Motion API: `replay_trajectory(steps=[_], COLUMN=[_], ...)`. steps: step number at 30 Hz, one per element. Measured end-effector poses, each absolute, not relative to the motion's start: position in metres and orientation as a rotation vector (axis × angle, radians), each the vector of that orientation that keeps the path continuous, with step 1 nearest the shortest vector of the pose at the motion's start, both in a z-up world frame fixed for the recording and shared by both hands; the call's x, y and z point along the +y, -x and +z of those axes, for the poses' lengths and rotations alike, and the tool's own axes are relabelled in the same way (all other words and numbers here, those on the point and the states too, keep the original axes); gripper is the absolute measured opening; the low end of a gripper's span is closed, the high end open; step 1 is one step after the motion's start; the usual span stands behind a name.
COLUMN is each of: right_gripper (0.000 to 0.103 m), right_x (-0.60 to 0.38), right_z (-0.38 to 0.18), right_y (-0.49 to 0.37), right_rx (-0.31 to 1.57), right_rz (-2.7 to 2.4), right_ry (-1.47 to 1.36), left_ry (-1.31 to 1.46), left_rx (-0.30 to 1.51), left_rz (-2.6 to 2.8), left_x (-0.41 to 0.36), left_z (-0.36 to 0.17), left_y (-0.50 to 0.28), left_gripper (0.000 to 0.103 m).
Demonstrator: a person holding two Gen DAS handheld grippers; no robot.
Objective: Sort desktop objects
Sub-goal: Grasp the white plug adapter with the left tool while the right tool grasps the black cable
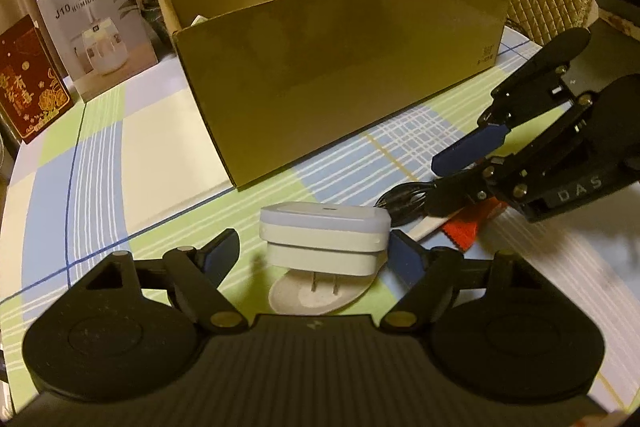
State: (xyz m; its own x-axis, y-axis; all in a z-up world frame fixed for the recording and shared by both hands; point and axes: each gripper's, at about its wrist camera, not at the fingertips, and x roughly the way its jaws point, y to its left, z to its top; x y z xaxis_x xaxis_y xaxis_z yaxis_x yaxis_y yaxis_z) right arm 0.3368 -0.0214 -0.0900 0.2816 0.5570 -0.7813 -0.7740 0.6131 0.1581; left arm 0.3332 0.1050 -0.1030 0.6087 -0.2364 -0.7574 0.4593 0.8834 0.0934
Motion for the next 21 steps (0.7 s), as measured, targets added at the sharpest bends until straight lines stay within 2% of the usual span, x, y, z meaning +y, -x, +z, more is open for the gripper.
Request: replay_trajectory(steps=[5, 21], right_gripper=[0.020, 0.020], right_x=[-0.0200, -0.0189], right_z=[-0.0904, -0.0920], right_y=[-0.3343, -0.3371], right_rx=[0.923, 0.931], right_rz=[0.918, 0.903], right_ry=[0.278, 0.261], left_ry=[-0.301, -0.259], left_rx=[0.805, 0.790], left_rz=[-0.420, -0.416], left_x=[0.1027, 0.1032], left_z=[-0.1006, -0.1015], left_y=[-0.3319, -0.3345], left_gripper=[0.078, 0.076])
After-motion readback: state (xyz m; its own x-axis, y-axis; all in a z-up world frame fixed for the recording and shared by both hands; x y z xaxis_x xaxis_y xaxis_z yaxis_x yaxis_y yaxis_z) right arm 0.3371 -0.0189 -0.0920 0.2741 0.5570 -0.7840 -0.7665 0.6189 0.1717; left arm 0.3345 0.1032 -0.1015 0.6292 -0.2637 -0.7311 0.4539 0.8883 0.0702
